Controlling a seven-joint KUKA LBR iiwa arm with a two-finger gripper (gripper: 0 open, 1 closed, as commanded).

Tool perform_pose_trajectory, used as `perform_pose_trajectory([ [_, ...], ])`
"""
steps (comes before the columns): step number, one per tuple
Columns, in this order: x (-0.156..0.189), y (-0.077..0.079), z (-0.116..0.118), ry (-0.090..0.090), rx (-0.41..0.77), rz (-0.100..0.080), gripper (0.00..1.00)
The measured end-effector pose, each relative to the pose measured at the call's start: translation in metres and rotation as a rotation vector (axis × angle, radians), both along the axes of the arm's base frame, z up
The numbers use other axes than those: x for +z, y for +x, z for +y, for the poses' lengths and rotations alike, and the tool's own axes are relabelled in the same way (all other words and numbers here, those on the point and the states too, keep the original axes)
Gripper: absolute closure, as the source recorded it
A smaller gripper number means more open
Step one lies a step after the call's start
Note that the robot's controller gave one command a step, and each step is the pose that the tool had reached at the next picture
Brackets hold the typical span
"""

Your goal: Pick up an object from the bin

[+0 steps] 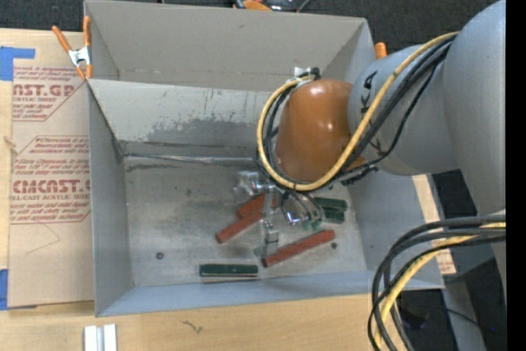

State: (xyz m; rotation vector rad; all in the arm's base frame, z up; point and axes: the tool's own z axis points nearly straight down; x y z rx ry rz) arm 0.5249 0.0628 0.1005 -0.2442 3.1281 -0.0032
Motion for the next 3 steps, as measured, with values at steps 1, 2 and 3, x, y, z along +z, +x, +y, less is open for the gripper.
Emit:
perform_pose_trajectory([
  [1,0.019,0.034,-0.048,0.0,-0.036,-0.002,0.0],
  [2,-0.034,0.059,-0.056,0.003,-0.025,0.004,0.0],
  [3,-0.034,0.059,-0.055,0.004,-0.025,0.002,0.0],
])
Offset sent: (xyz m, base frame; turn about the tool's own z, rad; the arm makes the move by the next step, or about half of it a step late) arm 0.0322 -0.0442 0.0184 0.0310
